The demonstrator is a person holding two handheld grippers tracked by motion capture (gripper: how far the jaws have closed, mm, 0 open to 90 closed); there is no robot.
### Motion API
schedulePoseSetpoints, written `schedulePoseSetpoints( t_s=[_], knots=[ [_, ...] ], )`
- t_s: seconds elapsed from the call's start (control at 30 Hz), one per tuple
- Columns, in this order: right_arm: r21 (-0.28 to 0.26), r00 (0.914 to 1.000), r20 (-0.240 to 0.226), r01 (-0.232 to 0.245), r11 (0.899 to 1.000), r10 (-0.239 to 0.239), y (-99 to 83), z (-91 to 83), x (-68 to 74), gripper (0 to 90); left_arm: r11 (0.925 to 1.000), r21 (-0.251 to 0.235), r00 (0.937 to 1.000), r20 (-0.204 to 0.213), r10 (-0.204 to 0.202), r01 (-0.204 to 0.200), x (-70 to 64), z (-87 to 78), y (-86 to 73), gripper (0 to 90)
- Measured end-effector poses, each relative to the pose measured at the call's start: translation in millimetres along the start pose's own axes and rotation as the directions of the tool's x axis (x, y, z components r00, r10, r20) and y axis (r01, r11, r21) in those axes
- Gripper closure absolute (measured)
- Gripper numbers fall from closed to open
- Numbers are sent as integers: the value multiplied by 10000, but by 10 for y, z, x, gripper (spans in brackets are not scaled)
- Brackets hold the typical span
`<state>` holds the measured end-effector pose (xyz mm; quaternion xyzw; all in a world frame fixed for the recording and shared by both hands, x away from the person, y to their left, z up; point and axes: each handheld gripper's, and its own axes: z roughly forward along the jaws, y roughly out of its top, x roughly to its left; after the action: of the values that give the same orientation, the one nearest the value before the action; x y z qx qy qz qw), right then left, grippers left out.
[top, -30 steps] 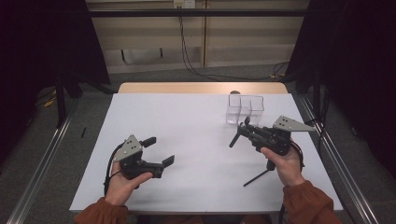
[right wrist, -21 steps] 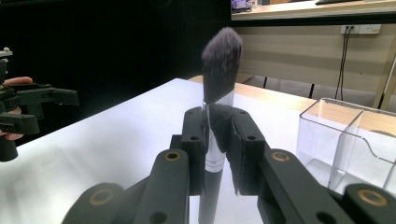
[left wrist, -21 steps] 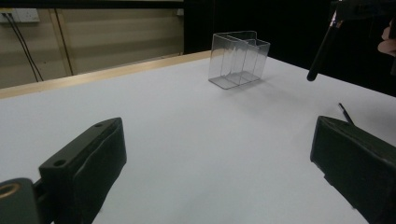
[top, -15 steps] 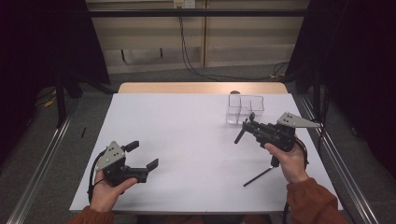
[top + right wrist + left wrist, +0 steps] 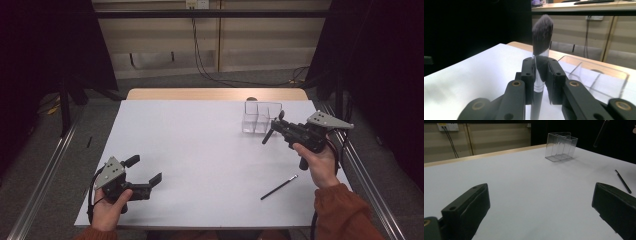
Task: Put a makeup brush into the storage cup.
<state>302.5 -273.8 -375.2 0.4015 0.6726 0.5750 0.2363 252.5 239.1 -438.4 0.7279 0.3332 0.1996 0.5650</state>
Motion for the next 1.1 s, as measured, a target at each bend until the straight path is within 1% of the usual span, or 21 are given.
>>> schedulePoseSetpoints(
  t_s=[0.07, 0.13, 0.27, 0.33, 0.4, 0.43, 0.53, 0.6, 0.7, 0.8, 0.93, 1.0, 1.1],
  knots=[
    [-71, 9999, 136, -3, 10000, 4, 34, -13, -39, 788, 9997, -25, 9997, -97, 233, -233, -19, -19, 1, 16],
    [-129, 9996, 266, 15, 9999, -11, 69, -26, -80, 789, 9990, -37, 9989, -103, 455, -455, -22, -33, 12, 16],
    [-221, 9989, 464, 71, 9997, -61, 132, -26, -145, 789, 9993, 85, 9993, -143, 359, -358, -39, -40, -17, 16],
    [-259, 9986, 533, 82, 9996, -68, 158, -16, -165, 789, 9989, 173, 9990, -118, 433, -431, -49, -34, -19, 16],
    [-329, 9980, 617, 163, 9993, -143, 198, -15, -185, 789, 9979, 160, 9979, -107, 637, -635, -58, -34, -6, 18],
    [-358, 9981, 602, 124, 9993, -102, 223, -21, -201, 789, 9980, 146, 9980, -123, 622, -620, -65, -35, -2, 21],
    [-352, 9966, 805, 176, 9992, -147, 306, -20, -250, 789, 9986, 63, 9985, -88, 534, -534, -62, -35, 1, 21],
    [-316, 9953, 942, 276, 9991, -245, 353, 1, -278, 789, 9988, 74, 9987, -162, 482, -481, -52, -31, -1, 21],
    [-400, 9939, 1052, 382, 9985, -338, 403, 49, -309, 789, 9987, 119, 9986, -180, 500, -498, -39, -31, -1, 21],
    [-459, 9924, 1155, 484, 9978, -428, 432, 106, -330, 789, 9992, 104, 9988, -274, 400, -398, -30, -34, 0, 22],
    [-467, 9898, 1348, 525, 9975, -458, 455, 179, -380, 789, 9990, 138, 9984, -353, 435, -430, -17, -40, -1, 22],
    [-490, 9882, 1483, 467, 9977, -389, 458, 215, -414, 789, 9989, 140, 9985, -334, 444, -440, -17, -38, -1, 22],
    [-404, 9846, 1702, 486, 9980, -410, 452, 271, -460, 789, 9991, 111, 9989, -240, 411, -408, -21, -35, 1, 22]
  ],
)
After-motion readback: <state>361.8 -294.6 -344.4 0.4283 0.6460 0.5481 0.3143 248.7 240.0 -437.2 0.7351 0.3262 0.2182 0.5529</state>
